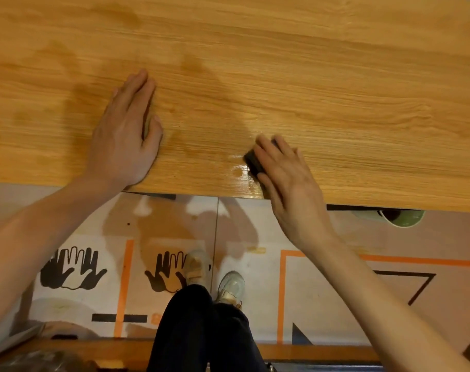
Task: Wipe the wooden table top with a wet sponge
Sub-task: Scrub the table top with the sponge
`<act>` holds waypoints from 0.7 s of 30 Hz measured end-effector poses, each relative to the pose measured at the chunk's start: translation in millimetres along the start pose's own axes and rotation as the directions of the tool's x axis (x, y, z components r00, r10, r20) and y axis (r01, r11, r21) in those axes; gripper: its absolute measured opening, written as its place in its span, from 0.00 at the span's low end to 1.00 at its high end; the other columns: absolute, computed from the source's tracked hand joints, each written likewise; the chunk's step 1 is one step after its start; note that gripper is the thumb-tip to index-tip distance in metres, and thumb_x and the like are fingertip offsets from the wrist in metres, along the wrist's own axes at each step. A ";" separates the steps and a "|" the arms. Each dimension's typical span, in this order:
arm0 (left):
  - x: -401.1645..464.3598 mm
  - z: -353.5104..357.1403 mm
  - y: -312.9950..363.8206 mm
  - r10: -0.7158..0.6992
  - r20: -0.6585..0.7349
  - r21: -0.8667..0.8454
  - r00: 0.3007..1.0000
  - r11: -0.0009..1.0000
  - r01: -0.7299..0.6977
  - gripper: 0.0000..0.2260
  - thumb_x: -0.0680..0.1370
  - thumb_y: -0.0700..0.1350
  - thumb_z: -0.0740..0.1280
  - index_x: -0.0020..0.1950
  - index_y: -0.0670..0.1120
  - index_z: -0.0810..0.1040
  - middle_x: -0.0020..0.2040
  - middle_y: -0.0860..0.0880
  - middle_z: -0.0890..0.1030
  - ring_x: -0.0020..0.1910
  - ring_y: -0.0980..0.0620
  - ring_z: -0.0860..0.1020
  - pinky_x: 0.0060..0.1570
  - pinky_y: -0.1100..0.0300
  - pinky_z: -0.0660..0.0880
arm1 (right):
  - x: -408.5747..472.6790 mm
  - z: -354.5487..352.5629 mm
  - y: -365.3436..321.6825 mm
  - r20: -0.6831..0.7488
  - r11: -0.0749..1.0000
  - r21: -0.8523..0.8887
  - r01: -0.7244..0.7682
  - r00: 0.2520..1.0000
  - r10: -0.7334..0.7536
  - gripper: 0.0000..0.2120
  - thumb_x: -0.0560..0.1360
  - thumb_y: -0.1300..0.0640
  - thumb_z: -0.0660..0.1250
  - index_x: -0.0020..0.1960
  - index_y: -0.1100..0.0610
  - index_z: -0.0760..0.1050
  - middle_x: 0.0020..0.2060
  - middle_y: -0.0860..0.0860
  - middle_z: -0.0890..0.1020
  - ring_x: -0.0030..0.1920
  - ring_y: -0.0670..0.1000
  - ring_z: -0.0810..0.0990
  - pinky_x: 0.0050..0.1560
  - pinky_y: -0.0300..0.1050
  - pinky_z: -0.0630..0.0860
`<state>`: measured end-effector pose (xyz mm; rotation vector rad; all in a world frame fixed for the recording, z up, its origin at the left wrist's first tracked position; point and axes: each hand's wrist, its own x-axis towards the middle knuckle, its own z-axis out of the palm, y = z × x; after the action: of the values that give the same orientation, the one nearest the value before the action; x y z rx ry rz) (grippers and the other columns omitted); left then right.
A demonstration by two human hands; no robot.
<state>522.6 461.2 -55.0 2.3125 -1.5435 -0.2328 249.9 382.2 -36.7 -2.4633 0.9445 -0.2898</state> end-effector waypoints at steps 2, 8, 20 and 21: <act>0.6 -0.6 0.0 -0.001 0.000 -0.008 1.000 1.000 0.001 0.24 0.87 0.47 0.54 0.82 0.41 0.59 0.83 0.46 0.57 0.82 0.47 0.55 0.80 0.50 0.54 | 49.2 0.4 5.7 -0.040 0.999 0.005 -0.051 0.998 0.051 0.20 0.83 0.55 0.54 0.74 0.58 0.66 0.75 0.52 0.66 0.77 0.53 0.57 0.76 0.43 0.44; -1.4 -0.4 0.7 0.003 -0.003 -0.016 1.000 1.000 -0.003 0.24 0.87 0.49 0.54 0.82 0.42 0.59 0.83 0.47 0.57 0.82 0.49 0.55 0.80 0.55 0.54 | 49.2 20.1 -22.2 -0.144 0.990 0.064 -0.123 0.981 0.131 0.19 0.83 0.57 0.56 0.73 0.58 0.67 0.74 0.53 0.67 0.77 0.54 0.57 0.77 0.49 0.47; 0.6 0.5 -3.0 0.038 -0.020 0.011 0.999 0.999 -0.038 0.24 0.86 0.48 0.52 0.81 0.40 0.59 0.83 0.44 0.57 0.82 0.47 0.55 0.81 0.54 0.51 | 109.9 32.2 -35.7 -0.134 0.985 0.018 -0.170 0.976 0.171 0.20 0.83 0.56 0.55 0.73 0.57 0.67 0.74 0.52 0.67 0.77 0.54 0.57 0.76 0.48 0.47; 0.6 0.8 -2.8 0.042 -0.018 0.010 0.999 0.999 -0.041 0.24 0.86 0.48 0.52 0.81 0.40 0.59 0.83 0.44 0.57 0.82 0.47 0.55 0.81 0.54 0.50 | 103.9 36.7 -41.8 -0.157 0.983 0.025 -0.182 0.970 0.184 0.20 0.82 0.56 0.55 0.73 0.57 0.68 0.74 0.52 0.67 0.77 0.54 0.57 0.76 0.48 0.46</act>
<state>525.0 461.4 -56.7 2.2807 -1.5849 -0.1936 363.7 352.4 -44.6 -2.3495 1.2247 -0.4308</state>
